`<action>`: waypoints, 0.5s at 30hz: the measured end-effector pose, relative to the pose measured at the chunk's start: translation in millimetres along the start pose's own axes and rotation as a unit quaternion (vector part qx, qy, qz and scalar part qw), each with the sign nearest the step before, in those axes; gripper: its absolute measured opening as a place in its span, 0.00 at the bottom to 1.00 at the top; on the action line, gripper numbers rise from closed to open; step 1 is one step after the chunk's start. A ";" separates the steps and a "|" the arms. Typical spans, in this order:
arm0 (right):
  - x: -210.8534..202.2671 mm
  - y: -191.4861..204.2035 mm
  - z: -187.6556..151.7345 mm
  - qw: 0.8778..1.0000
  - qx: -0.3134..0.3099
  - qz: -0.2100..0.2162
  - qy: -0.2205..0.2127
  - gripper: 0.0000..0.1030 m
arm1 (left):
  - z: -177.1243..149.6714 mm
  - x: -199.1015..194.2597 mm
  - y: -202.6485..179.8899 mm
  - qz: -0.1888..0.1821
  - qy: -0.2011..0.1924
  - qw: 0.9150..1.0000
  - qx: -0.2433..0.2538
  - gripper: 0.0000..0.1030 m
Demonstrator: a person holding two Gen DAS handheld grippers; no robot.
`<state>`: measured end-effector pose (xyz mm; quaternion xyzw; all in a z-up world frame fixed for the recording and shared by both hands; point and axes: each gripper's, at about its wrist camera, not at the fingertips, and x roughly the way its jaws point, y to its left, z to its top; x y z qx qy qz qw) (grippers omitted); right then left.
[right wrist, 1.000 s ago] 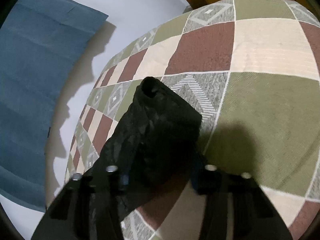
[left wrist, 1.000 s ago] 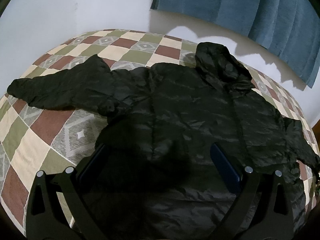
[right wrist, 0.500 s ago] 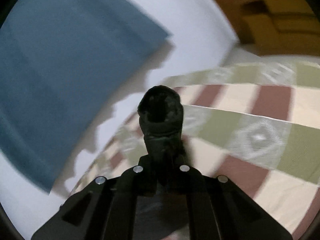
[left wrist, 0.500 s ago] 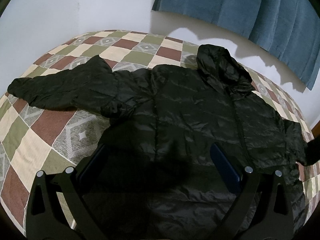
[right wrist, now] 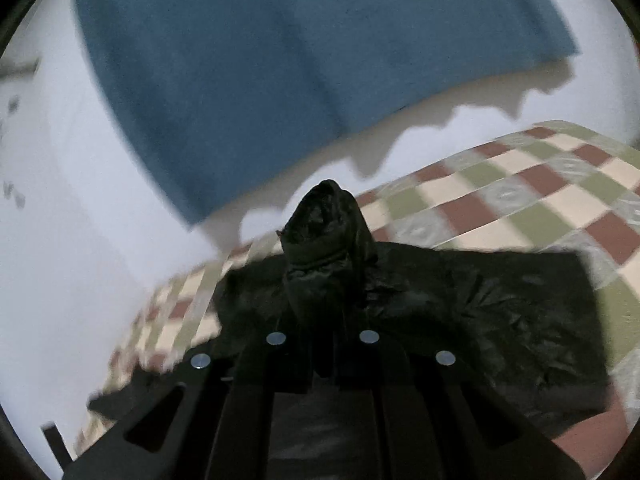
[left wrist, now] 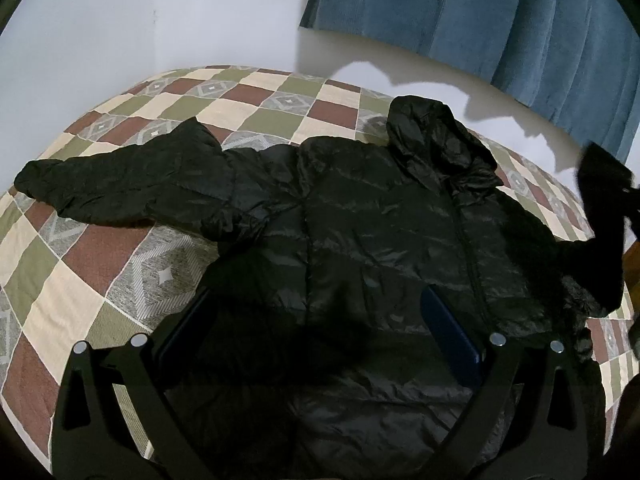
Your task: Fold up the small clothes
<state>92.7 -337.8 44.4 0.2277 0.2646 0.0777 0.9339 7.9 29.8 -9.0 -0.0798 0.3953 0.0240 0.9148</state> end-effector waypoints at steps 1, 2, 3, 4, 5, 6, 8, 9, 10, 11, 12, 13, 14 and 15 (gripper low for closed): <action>10.3 11.9 -7.7 1.000 -0.014 0.008 0.012 0.06 | -0.3 -0.1 0.1 0.000 0.000 1.000 0.000 0.98; 18.6 22.4 -13.5 0.999 -0.025 0.015 0.021 0.06 | -0.3 0.5 0.0 0.000 0.001 1.000 -0.001 0.98; 28.1 35.0 -21.9 0.998 -0.038 0.025 0.034 0.06 | -0.7 -0.3 1.0 -0.001 0.001 1.000 -0.002 0.98; 36.2 45.3 -30.1 0.997 -0.051 0.033 0.046 0.06 | -0.8 -0.4 1.1 -0.001 0.001 1.000 -0.003 0.98; 43.3 55.3 -38.3 0.995 -0.063 0.044 0.058 0.06 | -0.8 0.1 0.5 -0.001 0.002 1.000 -0.003 0.98; 49.9 67.0 -43.9 0.994 -0.070 0.052 0.067 0.06 | -0.6 0.0 1.0 -0.002 0.003 1.000 -0.003 0.98; 59.7 86.2 -56.5 0.991 -0.085 0.065 0.083 0.06 | -0.8 -0.3 -0.4 -0.003 0.003 1.000 -0.002 0.98; 63.7 94.6 -63.5 0.988 -0.097 0.074 0.092 0.06 | -0.9 -0.6 0.3 -0.003 0.003 1.000 -0.001 0.98; 65.3 102.7 -68.5 0.986 -0.106 0.079 0.097 0.06 | -1.0 -0.6 0.8 -0.003 0.003 1.000 -0.001 0.98; 68.3 109.0 -74.9 0.983 -0.119 0.086 0.106 0.06 | -0.9 -0.6 0.2 -0.004 0.003 1.000 -0.001 0.98; 79.2 121.8 -81.1 0.981 -0.127 0.090 0.113 0.06 | -1.0 -0.3 1.0 -0.004 0.003 1.000 -0.001 0.98; 81.6 127.2 -86.6 0.979 -0.133 0.095 0.120 0.06 | -1.1 0.1 1.0 -0.005 0.004 1.000 -0.001 0.98; 84.2 131.4 -92.3 0.976 -0.140 0.100 0.130 0.06 | -1.2 0.4 1.4 -0.005 0.005 1.000 -0.001 0.98; 88.5 136.2 -98.6 0.973 -0.150 0.106 0.143 0.06 | -1.4 0.9 2.3 -0.005 0.005 1.000 -0.001 0.98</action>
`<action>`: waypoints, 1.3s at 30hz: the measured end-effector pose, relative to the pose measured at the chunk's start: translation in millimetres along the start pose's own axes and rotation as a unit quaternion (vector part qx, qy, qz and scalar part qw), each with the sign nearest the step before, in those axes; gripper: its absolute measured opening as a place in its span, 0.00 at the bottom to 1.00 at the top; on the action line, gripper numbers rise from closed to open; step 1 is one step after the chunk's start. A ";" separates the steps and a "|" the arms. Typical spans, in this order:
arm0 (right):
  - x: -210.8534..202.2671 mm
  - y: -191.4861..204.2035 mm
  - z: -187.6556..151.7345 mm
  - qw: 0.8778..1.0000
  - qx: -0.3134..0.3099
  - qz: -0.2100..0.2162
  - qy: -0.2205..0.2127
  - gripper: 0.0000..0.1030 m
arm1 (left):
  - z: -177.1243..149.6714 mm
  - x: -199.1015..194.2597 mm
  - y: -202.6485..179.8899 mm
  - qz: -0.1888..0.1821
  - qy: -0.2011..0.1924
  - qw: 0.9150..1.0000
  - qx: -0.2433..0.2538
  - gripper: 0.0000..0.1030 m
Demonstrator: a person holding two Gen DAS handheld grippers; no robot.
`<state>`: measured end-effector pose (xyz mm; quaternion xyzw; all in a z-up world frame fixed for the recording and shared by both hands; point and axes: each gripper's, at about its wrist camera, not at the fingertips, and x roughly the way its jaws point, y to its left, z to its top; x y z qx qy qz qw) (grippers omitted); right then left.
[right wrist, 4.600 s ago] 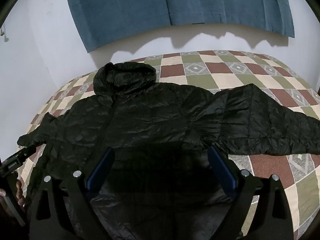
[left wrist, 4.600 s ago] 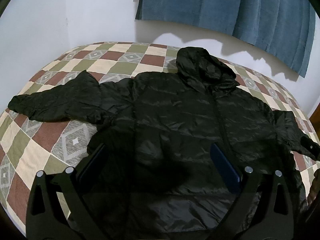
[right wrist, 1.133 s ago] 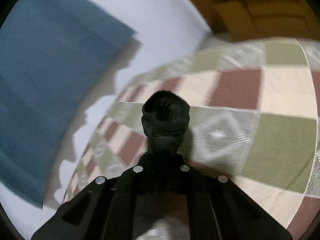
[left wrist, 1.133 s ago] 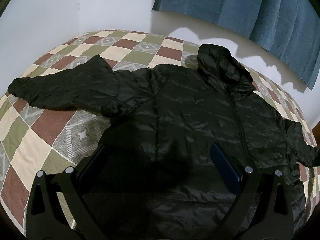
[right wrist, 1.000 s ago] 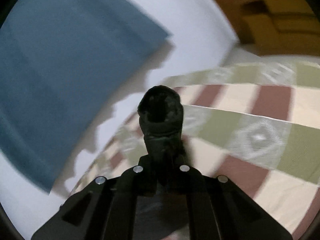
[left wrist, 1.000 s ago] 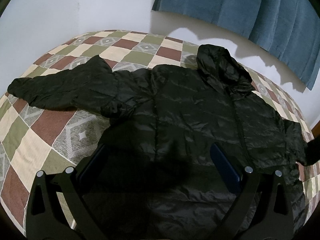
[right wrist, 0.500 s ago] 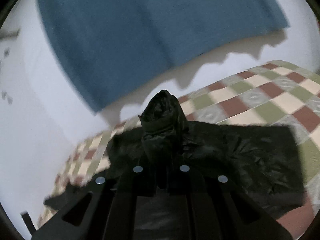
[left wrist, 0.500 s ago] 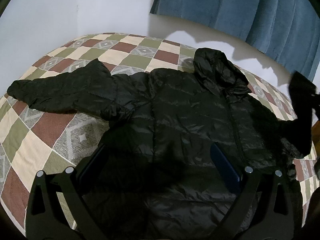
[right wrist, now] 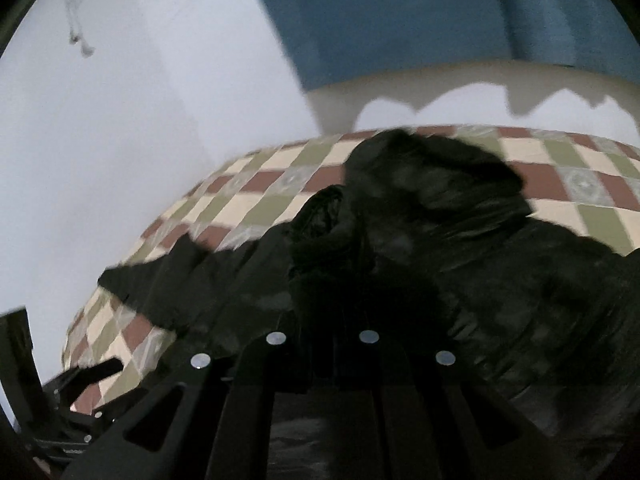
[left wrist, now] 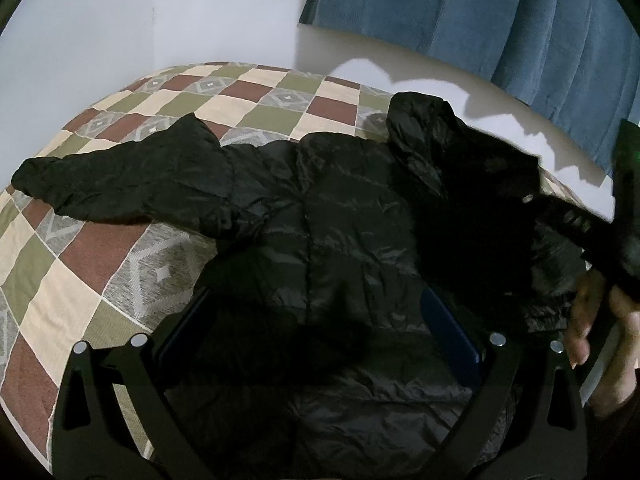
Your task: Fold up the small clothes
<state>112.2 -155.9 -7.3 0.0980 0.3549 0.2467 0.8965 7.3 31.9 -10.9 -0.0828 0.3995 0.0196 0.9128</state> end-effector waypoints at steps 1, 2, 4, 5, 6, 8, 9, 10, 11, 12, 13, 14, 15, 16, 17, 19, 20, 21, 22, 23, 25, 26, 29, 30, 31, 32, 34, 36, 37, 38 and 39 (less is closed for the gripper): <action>4.7 4.9 -3.4 1.000 -0.007 0.003 0.008 0.06 | 0.0 0.0 0.0 0.000 0.000 1.000 0.000 0.98; 9.6 7.5 -7.2 1.000 -0.016 0.004 0.020 0.06 | 0.0 0.4 0.4 0.000 0.000 1.000 0.000 0.98; 18.8 13.4 -13.3 0.999 -0.027 0.005 0.037 0.06 | -0.1 1.0 0.8 -0.001 0.001 1.000 -0.002 0.98; 25.1 17.0 -16.2 0.998 -0.032 0.007 0.047 0.06 | -0.1 1.0 0.8 -0.001 0.001 1.000 -0.001 0.98; 32.7 20.7 -20.4 0.997 -0.038 0.011 0.062 0.06 | -0.2 1.1 0.6 -0.002 0.001 1.000 -0.001 0.98; 44.8 26.6 -27.8 0.995 -0.050 0.011 0.086 0.06 | -0.7 1.5 0.3 -0.003 0.001 1.000 0.000 0.98; 51.3 28.5 -32.2 0.993 -0.055 0.013 0.101 0.06 | -0.9 1.8 -0.2 -0.003 0.001 1.000 0.001 0.98; 55.9 28.9 -35.5 0.992 -0.056 0.016 0.114 0.06 | -0.9 2.5 -0.2 -0.003 0.002 1.000 0.001 0.98; 60.8 30.0 -38.9 0.990 -0.055 0.020 0.126 0.06 | -1.2 3.2 -0.5 -0.003 0.003 1.000 0.002 0.98; 66.4 30.6 -42.8 0.989 -0.053 0.027 0.139 0.08 | -1.7 3.6 -0.4 -0.003 0.004 1.000 0.001 0.98; 69.5 29.8 -45.4 0.987 -0.050 0.030 0.147 0.10 | -2.0 3.5 0.0 -0.004 0.004 1.000 0.000 0.98; 73.1 29.5 -48.1 0.986 -0.047 0.031 0.156 0.11 | -2.3 3.9 -0.2 -0.005 0.004 1.000 0.000 0.98; 77.1 29.6 -51.5 0.985 -0.044 0.032 0.165 0.14 | -2.1 3.7 -0.4 -0.005 0.004 1.000 0.000 0.98; 80.0 29.2 -54.3 0.983 -0.040 0.041 0.174 0.17 | -2.0 3.6 -0.4 -0.005 0.004 1.000 0.000 0.98; 81.4 29.0 -56.2 0.982 -0.034 0.052 0.178 0.28 | -2.0 3.6 -0.9 -0.006 0.003 1.000 0.001 0.98; 82.5 30.7 -59.0 0.979 -0.023 0.083 0.183 0.45 | -1.9 2.9 -2.6 -0.009 0.003 1.000 0.002 0.98; 80.5 32.6 -58.5 0.978 -0.023 0.096 0.182 0.52 | -1.7 2.9 -4.2 -0.011 0.002 1.000 0.003 0.98; 78.1 33.9 -57.5 0.978 -0.023 0.104 0.182 0.55 | -1.3 2.9 -5.0 -0.013 0.003 1.000 0.004 0.98; 73.7 33.5 -55.6 0.976 -0.018 0.119 0.182 0.55 | -0.7 2.7 -6.6 -0.015 0.003 1.000 0.003 0.98; 69.7 31.9 -54.1 0.974 -0.012 0.133 0.182 0.55 | 0.4 2.4 -8.8 -0.020 0.003 1.000 0.003 0.98; 55.6 21.5 -48.9 0.972 0.006 0.151 0.177 0.55 | 2.8 0.4 -12.3 -0.033 -0.003 0.999 0.000 0.98; 43.2 10.9 -45.1 0.972 0.020 0.163 0.168 0.55 | 4.5 0.6 -14.3 -0.037 -0.001 0.999 0.000 0.98; 15.5 -19.2 -37.0 0.973 0.055 0.171 0.144 0.55 | 13.9 4.9 -29.0 -0.056 0.003 0.998 0.006 0.98; 2.0 -36.4 -32.8 0.976 0.068 0.161 0.128 0.55 | 16.6 6.1 -34.2 -0.057 0.000 0.998 0.011 0.98; -7.4 -50.3 -29.7 0.978 0.077 0.153 0.117 0.55 | 19.7 8.1 -40.9 -0.057 -0.005 0.998 0.017 0.98; -19.2 -72.4 -26.1 0.981 0.093 0.137 0.101 0.55 | 22.7 11.6 -48.4 -0.058 -0.009 0.998 0.024 0.98; -35.5 -111.9 -21.5 0.984 0.128 0.103 0.074 0.55 | 26.9 20.7 -57.7 -0.061 -0.009 0.998 0.030 0.98; -47.0 -149.5 -19.4 0.982 0.165 0.075 0.051 0.55 | 32.3 38.5 -67.4 -0.072 0.003 0.997 0.029 0.98; -51.8 -167.4 -19.0 0.981 0.182 0.059 0.039 0.55 | 34.5 46.9 -70.1 -0.078 0.008 0.997 0.027 0.98; -55.4 -182.7 -19.0 0.979 0.196 0.046 0.030 0.55 | 36.8 60.6 -74.5 -0.079 0.018 0.996 0.027 0.98; -58.1 -200.1 -19.3 0.976 0.212 0.035 0.024 0.55 | 38.1 69.3 -76.1 -0.075 0.025 0.996 0.028 0.98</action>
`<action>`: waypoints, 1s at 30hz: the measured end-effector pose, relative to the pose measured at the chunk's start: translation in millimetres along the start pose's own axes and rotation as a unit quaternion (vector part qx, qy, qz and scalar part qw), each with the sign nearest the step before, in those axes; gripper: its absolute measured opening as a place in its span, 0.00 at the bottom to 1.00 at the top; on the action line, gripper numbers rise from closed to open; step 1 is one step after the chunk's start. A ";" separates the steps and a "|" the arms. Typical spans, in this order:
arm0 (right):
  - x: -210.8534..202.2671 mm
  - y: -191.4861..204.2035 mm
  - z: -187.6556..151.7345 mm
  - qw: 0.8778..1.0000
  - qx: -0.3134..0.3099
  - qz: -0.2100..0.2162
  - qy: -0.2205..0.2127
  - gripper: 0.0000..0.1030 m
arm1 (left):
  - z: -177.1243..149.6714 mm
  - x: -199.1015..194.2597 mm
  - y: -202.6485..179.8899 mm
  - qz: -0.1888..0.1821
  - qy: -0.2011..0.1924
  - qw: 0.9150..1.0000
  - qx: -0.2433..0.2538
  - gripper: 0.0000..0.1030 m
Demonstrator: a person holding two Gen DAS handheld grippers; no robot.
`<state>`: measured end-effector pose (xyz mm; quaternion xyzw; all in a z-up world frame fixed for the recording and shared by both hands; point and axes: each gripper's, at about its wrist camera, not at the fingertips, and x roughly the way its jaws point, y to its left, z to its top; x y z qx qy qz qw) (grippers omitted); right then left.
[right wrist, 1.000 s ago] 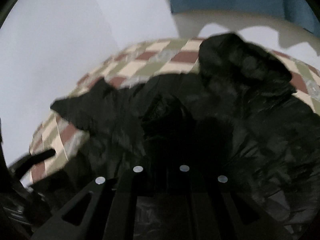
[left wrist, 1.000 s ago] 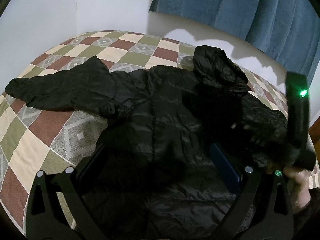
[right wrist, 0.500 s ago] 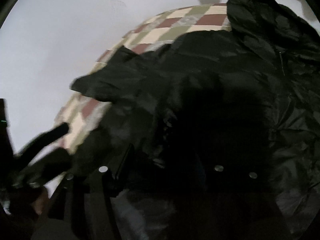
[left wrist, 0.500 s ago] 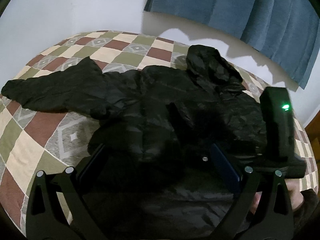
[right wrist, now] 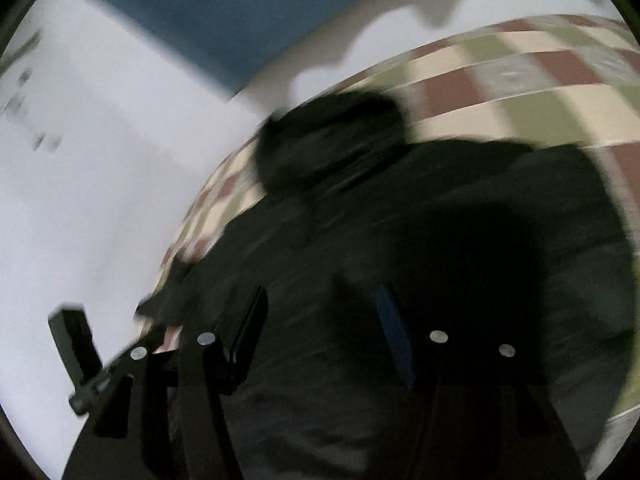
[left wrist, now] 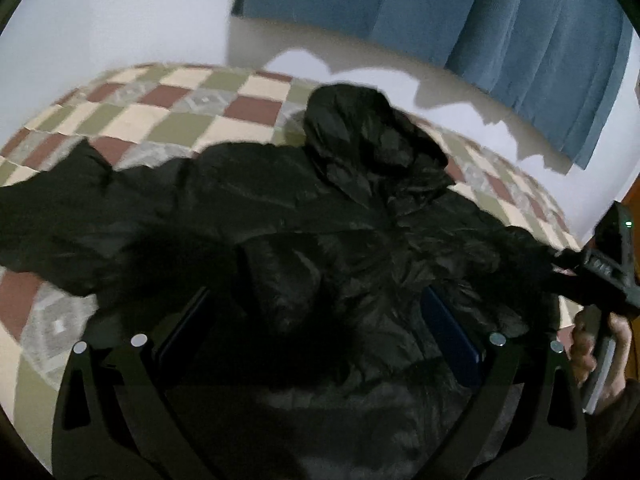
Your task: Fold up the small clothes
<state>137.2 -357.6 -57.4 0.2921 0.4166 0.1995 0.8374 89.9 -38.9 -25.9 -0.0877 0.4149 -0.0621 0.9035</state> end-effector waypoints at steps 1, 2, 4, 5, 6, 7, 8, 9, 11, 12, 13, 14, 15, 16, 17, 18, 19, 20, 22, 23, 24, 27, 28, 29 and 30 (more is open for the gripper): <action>-0.5 -12.0 4.6 1.000 0.012 -0.006 -0.004 0.55 | 1.6 12.8 -0.4 0.007 0.010 1.000 0.001 0.98; -0.2 -20.2 8.0 1.000 0.019 -0.011 -0.007 0.55 | 2.0 20.4 -0.6 0.011 0.016 1.000 0.003 0.98; 2.5 -36.2 12.2 0.999 0.033 -0.025 -0.010 0.55 | 2.1 42.4 1.1 0.035 0.038 0.999 0.009 0.98; 5.2 -42.7 12.5 0.999 0.040 -0.035 -0.007 0.55 | 2.5 48.2 2.6 0.039 0.046 0.998 0.008 0.97; 10.1 -51.0 12.1 0.997 0.050 -0.051 0.000 0.55 | 1.1 56.7 5.6 0.046 0.059 0.997 0.005 0.97; 15.5 -56.9 10.5 0.996 0.056 -0.065 0.009 0.55 | -1.0 63.3 8.4 0.051 0.070 0.996 0.003 0.96; 22.5 -64.7 7.5 0.995 0.064 -0.071 0.022 0.55 | -3.4 68.6 12.4 0.054 0.081 0.995 -0.001 0.94; 25.5 -68.1 6.1 0.995 0.067 -0.069 0.024 0.55 | -6.0 74.7 15.2 0.054 0.090 0.994 -0.002 0.94; 27.0 -74.8 5.3 0.995 0.076 -0.066 0.017 0.54 | -10.9 81.4 14.4 0.064 0.095 0.993 0.014 0.94; 26.1 -73.4 5.8 0.995 0.073 -0.070 0.018 0.55 | -11.5 81.9 12.9 0.068 0.093 0.993 0.020 0.94; 25.1 -71.7 7.7 0.995 0.067 -0.074 0.020 0.55 | -11.9 81.7 11.1 0.073 0.090 0.993 0.026 0.94; 23.6 -68.9 9.4 0.995 0.062 -0.076 0.022 0.55 | -11.7 81.1 10.3 0.075 0.089 0.993 0.029 0.94; 19.4 -67.0 11.7 0.995 0.063 -0.074 0.020 0.55 | -10.9 80.8 11.5 0.074 0.089 0.993 0.028 0.94; 11.7 -65.7 12.4 0.995 0.068 -0.069 0.013 0.55 | -10.0 80.0 13.5 0.071 0.089 0.993 0.025 0.94; 5.8 -64.6 11.9 0.995 0.071 -0.066 0.007 0.55 | -9.7 78.8 14.9 0.068 0.088 0.994 0.022 0.94; -7.1 -63.6 11.0 0.996 0.070 -0.060 -0.006 0.55 | -9.6 79.3 15.5 0.068 0.088 0.994 0.022 0.94; -15.0 -61.7 10.6 0.996 0.069 -0.057 -0.014 0.56 | -10.0 79.2 16.3 0.068 0.088 0.994 0.021 0.94; -24.6 -61.3 7.9 0.996 0.068 -0.054 -0.022 0.59 | -10.1 78.7 17.9 0.065 0.088 0.994 0.019 0.94; -44.6 -65.1 -1.5 0.996 0.076 -0.041 -0.032 0.61 | -10.6 78.4 16.4 0.064 0.087 0.994 0.019 0.94; -49.0 -67.8 -6.3 0.996 0.080 -0.037 -0.028 0.61 | -10.7 78.3 16.9 0.064 0.086 0.994 0.018 0.94; -51.3 -69.3 -10.3 0.996 0.082 -0.036 -0.026 0.61 | -10.0 79.3 16.9 0.063 0.086 0.994 0.018 0.94; -54.4 -84.4 -26.3 0.994 0.099 -0.054 -0.011 0.61 | -10.4 79.4 17.1 0.062 0.084 0.994 0.017 0.94; -51.1 -90.2 -30.7 0.993 0.106 -0.060 -0.007 0.61 | -10.7 79.8 17.3 0.061 0.084 0.994 0.017 0.94; -44.0 -101.3 -36.5 0.991 0.117 -0.060 0.000 0.61 | -10.6 79.7 17.3 0.062 0.085 0.994 0.018 0.94; -41.8 -105.0 -39.6 0.991 0.120 -0.056 -0.002 0.61 | -11.0 80.0 17.1 0.063 0.084 0.994 0.019 0.94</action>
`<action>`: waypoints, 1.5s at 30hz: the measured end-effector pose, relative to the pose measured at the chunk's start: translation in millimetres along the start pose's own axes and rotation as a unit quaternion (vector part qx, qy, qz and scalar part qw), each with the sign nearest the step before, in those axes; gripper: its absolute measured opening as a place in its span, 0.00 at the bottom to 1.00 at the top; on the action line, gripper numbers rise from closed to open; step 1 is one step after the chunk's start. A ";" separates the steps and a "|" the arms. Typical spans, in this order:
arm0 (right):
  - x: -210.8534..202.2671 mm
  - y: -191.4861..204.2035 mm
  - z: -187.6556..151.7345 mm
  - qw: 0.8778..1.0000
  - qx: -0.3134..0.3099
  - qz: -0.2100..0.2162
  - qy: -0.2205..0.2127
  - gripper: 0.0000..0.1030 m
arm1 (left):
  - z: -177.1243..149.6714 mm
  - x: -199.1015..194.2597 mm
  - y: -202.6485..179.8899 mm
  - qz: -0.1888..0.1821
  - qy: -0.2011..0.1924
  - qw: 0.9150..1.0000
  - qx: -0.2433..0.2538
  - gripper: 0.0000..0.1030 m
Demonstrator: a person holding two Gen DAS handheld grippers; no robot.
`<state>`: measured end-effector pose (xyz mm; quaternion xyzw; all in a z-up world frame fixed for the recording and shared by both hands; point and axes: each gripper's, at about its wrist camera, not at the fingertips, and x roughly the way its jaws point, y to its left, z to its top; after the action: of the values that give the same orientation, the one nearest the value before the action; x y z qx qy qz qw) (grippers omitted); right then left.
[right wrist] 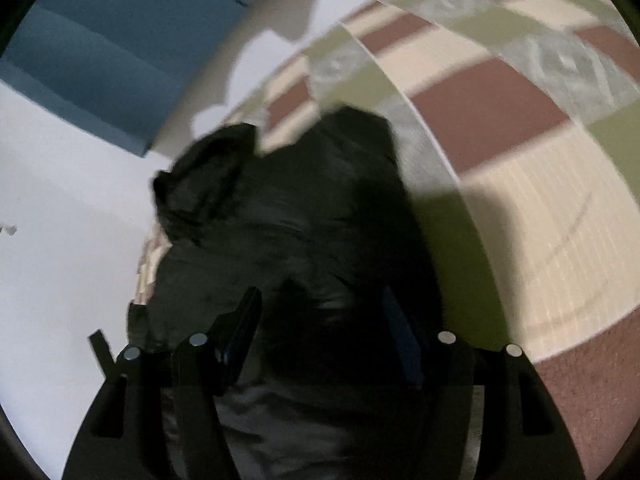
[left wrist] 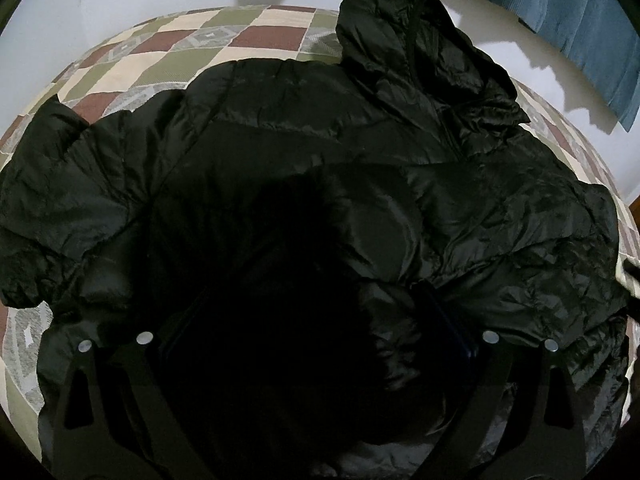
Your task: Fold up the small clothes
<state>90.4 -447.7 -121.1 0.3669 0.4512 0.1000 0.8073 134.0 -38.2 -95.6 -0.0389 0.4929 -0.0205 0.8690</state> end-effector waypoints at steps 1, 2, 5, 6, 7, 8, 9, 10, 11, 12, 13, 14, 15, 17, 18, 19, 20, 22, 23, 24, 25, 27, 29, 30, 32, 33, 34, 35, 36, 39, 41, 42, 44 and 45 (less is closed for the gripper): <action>1.4 -2.3 -1.3 1.000 -0.002 0.005 -0.007 0.61 | -0.3 0.5 -0.4 0.002 0.000 1.000 0.001 0.94; 0.9 -0.6 -0.1 1.000 -0.009 0.003 -0.008 0.61 | -0.8 0.9 -0.3 0.003 -0.001 1.000 0.002 0.94; -14.0 14.1 9.7 1.000 -0.019 -0.005 -0.009 0.61 | -1.4 0.2 -0.5 0.003 -0.004 1.000 0.001 0.94; -21.6 19.3 14.5 0.999 -0.023 0.005 -0.021 0.61 | -1.2 0.1 -0.3 0.002 -0.004 1.000 0.001 0.94; -27.8 23.3 20.4 0.999 -0.026 0.014 -0.032 0.61 | -1.1 0.5 0.3 0.002 -0.004 1.000 0.000 0.94; -30.0 26.2 25.3 0.999 -0.027 0.021 -0.036 0.61 | -1.1 0.7 0.6 0.001 -0.004 1.000 -0.001 0.94; -30.7 29.0 34.0 0.998 -0.027 0.034 -0.039 0.62 | -1.1 0.6 0.6 0.001 -0.005 1.000 -0.001 0.94; -25.9 30.8 45.5 0.998 -0.027 0.048 -0.035 0.63 | -1.1 0.3 0.3 0.001 -0.006 1.000 -0.001 0.94; -20.5 30.5 51.5 0.998 -0.024 0.055 -0.031 0.63 | -1.0 0.2 0.4 0.001 -0.006 1.000 -0.002 0.94; -11.6 26.5 61.4 0.998 -0.015 0.062 -0.027 0.63 | -1.3 0.4 0.3 0.001 -0.006 1.000 -0.002 0.94; -2.3 22.0 70.0 0.998 -0.006 0.065 -0.025 0.63 | -1.6 0.6 0.3 0.000 -0.006 1.000 -0.002 0.94; 4.7 19.7 73.2 0.998 -0.001 0.065 -0.023 0.63 | -1.8 0.5 0.5 0.000 -0.006 1.000 -0.003 0.94; 14.0 12.2 79.3 0.998 0.010 0.064 -0.021 0.63 | -1.7 0.4 0.5 0.000 -0.006 1.000 -0.002 0.94; 28.7 -2.8 84.2 0.998 0.035 0.059 -0.013 0.63 | -1.9 1.3 0.9 0.000 -0.006 1.000 -0.002 0.94; 39.3 -13.5 84.9 0.997 0.051 0.056 -0.005 0.63 | -2.2 1.3 0.7 0.000 -0.006 1.000 -0.002 0.94; 45.2 -16.5 83.3 0.997 0.054 0.055 -0.002 0.63 | -2.7 1.5 0.1 0.001 -0.006 1.000 0.000 0.94; 48.7 -17.5 81.5 0.998 0.047 0.051 -0.006 0.62 | -3.1 2.0 -0.6 0.003 -0.006 1.000 0.002 0.94; 49.4 -11.9 80.8 0.999 0.034 0.040 -0.009 0.62 | -3.5 2.9 -1.5 0.006 -0.007 1.000 0.003 0.95; 47.7 -7.8 81.1 0.999 0.029 0.035 -0.008 0.63 | -3.5 2.8 -2.3 0.006 -0.007 1.000 0.004 0.95; 42.3 -4.7 82.1 0.999 0.032 0.031 -0.008 0.63 | -3.2 2.3 -2.2 0.006 -0.008 1.000 0.004 0.95; 33.8 -1.5 81.3 0.999 0.036 0.027 -0.013 0.63 | -3.2 2.0 -2.4 0.005 -0.008 1.000 0.003 0.95; 17.6 6.4 76.3 0.999 0.026 0.031 -0.028 0.63 | -2.9 1.8 -0.5 0.001 -0.009 1.000 0.001 0.95; -7.5 16.9 59.0 0.998 0.008 0.046 -0.042 0.63 | -2.8 1.9 0.2 0.000 -0.009 1.000 0.001 0.95; -15.1 20.7 48.6 0.997 0.001 0.057 -0.044 0.64 | -2.8 2.0 -0.2 0.001 -0.009 1.000 0.001 0.95; -23.8 21.6 26.8 0.997 -0.009 0.061 -0.036 0.65 | -3.1 1.8 0.1 0.002 -0.010 1.000 0.002 0.95; -24.2 19.1 18.5 0.998 -0.011 0.061 -0.029 0.65 | -3.0 1.9 0.3 0.002 -0.010 1.000 0.002 0.95; -23.0 15.3 10.5 0.998 -0.009 0.060 -0.021 0.65 | -3.0 2.0 0.1 0.001 -0.010 1.000 0.002 0.95; -18.7 10.0 2.9 0.998 -0.004 0.055 -0.010 0.65 | -2.9 2.0 0.5 0.001 -0.011 1.000 0.002 0.95; -10.6 3.0 -2.9 0.999 0.005 0.047 0.002 0.65 | -3.0 2.2 -0.6 0.002 -0.011 1.000 0.003 0.95; 4.4 -10.8 -10.9 0.999 0.019 0.048 -0.001 0.63 | -3.6 2.5 -1.2 0.003 -0.012 1.000 0.004 0.95; 0.4 -2.9 -10.3 0.999 0.009 0.037 -0.002 0.64 | -3.6 2.0 -0.4 0.000 -0.013 1.000 0.002 0.95; -3.5 2.6 -9.2 1.000 0.008 0.027 -0.003 0.64 | -3.3 0.6 -0.5 -0.002 -0.014 1.000 0.001 0.95; -15.1 14.0 -12.1 1.000 0.001 0.015 -0.016 0.64 | -0.6 -4.4 1.9 -0.014 -0.014 1.000 -0.001 0.95; -21.2 21.2 -16.9 1.000 -0.008 0.014 -0.025 0.65 | -0.4 -6.8 3.6 -0.020 -0.013 1.000 -0.003 0.95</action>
<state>68.3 -434.6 -98.1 0.3691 0.4249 0.1063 0.8197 130.2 -34.1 -90.4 -0.0515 0.4806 -0.0364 0.8747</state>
